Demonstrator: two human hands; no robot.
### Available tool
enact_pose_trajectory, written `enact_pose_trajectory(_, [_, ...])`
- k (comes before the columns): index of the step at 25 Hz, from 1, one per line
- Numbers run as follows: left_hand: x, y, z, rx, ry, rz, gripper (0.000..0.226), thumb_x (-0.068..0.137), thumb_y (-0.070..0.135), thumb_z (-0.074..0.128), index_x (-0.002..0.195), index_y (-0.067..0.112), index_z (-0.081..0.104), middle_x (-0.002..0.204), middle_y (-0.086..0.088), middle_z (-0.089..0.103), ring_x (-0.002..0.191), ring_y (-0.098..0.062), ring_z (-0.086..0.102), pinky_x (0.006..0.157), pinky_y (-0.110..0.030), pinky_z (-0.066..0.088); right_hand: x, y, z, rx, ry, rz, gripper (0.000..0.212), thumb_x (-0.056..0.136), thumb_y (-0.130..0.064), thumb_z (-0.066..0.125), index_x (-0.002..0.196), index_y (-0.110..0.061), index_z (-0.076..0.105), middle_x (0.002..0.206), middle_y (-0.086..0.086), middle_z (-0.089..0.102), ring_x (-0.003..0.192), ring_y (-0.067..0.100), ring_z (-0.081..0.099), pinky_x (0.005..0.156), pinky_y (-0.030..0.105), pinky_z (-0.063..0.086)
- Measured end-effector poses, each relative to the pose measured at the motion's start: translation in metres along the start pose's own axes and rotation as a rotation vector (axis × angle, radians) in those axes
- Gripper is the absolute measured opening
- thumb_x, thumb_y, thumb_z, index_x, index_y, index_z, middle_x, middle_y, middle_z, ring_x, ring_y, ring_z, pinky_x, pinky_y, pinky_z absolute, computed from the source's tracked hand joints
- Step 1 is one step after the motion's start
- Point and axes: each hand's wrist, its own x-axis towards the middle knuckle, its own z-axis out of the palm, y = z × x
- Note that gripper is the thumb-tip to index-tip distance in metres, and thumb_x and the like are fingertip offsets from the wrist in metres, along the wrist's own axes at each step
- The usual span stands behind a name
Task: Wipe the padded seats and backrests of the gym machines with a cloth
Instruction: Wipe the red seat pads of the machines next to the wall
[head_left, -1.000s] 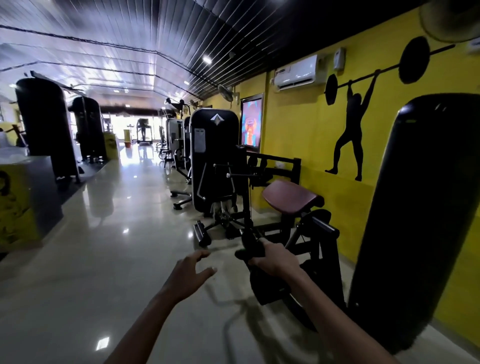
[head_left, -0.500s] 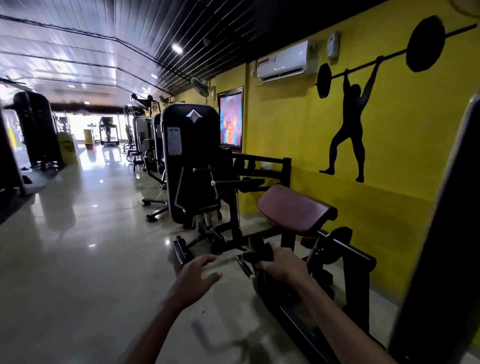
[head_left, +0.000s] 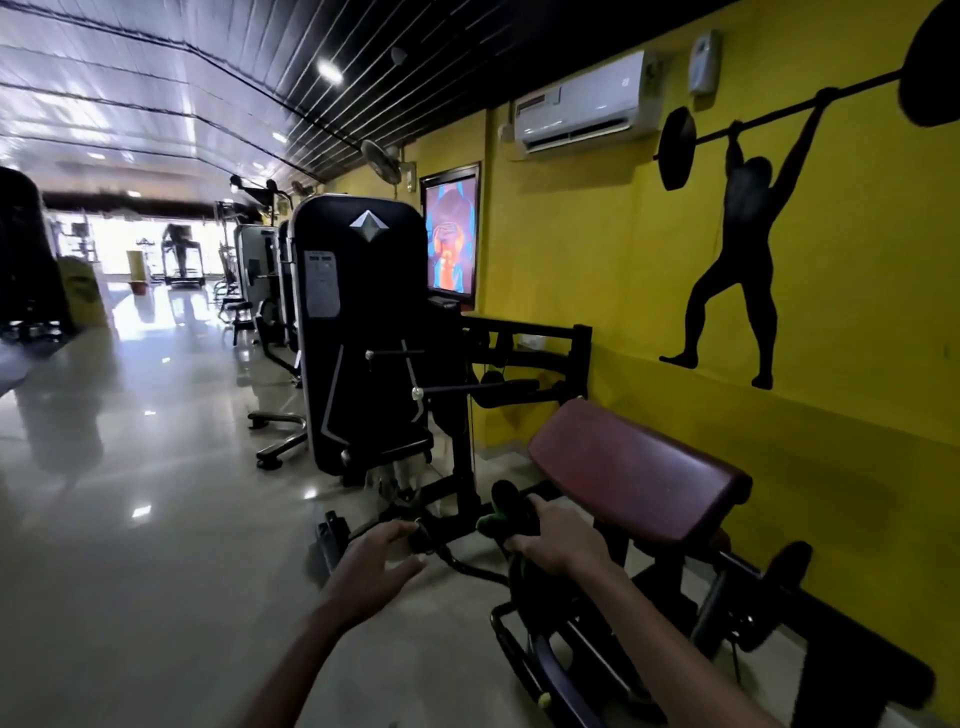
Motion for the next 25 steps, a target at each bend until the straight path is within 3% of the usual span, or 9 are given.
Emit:
enact_pose_trajectory(7, [0.208, -0.090, 0.007, -0.047, -0.182, 0.138, 0.043, 0.087, 0.025, 0.067, 0.128, 0.017, 0.054, 0.117, 0.008, 0.055, 0.115, -0.008, 0.053, 0.083, -0.008, 0.038, 0.181, -0.013, 0.015, 0.005, 0.066, 0.181, 0.061, 0.084, -0.046, 0.059, 0.137, -0.025, 0.039, 0.128, 0.005, 0.057, 0.116, 0.026, 0.055, 0.086, 0.033, 0.045])
enact_pose_trajectory(12, [0.340, -0.105, 0.029, -0.093, -0.240, 0.248, 0.053, 0.081, 0.044, 0.063, 0.124, 0.014, 0.057, 0.117, 0.004, 0.058, 0.112, -0.010, 0.054, 0.092, -0.021, 0.042, 0.285, -0.004, 0.012, 0.014, 0.153, 0.329, 0.062, 0.083, -0.048, 0.060, 0.137, -0.027, 0.039, 0.129, 0.004, 0.056, 0.117, 0.025, 0.054, 0.084, 0.031, 0.043])
enact_pose_trajectory(16, [0.427, -0.123, 0.082, -0.164, -0.327, 0.333, 0.044, 0.089, 0.023, 0.065, 0.130, 0.013, 0.053, 0.125, 0.004, 0.055, 0.117, -0.003, 0.047, 0.094, -0.013, 0.036, 0.367, 0.024, 0.019, 0.008, 0.169, 0.433, 0.053, 0.081, -0.048, 0.060, 0.127, -0.026, 0.046, 0.125, 0.004, 0.058, 0.114, 0.026, 0.055, 0.084, 0.032, 0.044])
enact_pose_trajectory(25, [0.628, -0.143, 0.173, -0.141, -0.461, 0.399, 0.046, 0.090, 0.026, 0.063, 0.133, 0.012, 0.051, 0.134, -0.001, 0.052, 0.126, -0.014, 0.047, 0.099, -0.020, 0.035, 0.549, 0.104, 0.004, 0.085, 0.230, 0.550, 0.046, 0.086, -0.039, 0.062, 0.123, -0.016, 0.049, 0.123, 0.008, 0.059, 0.112, 0.027, 0.053, 0.086, 0.035, 0.045])
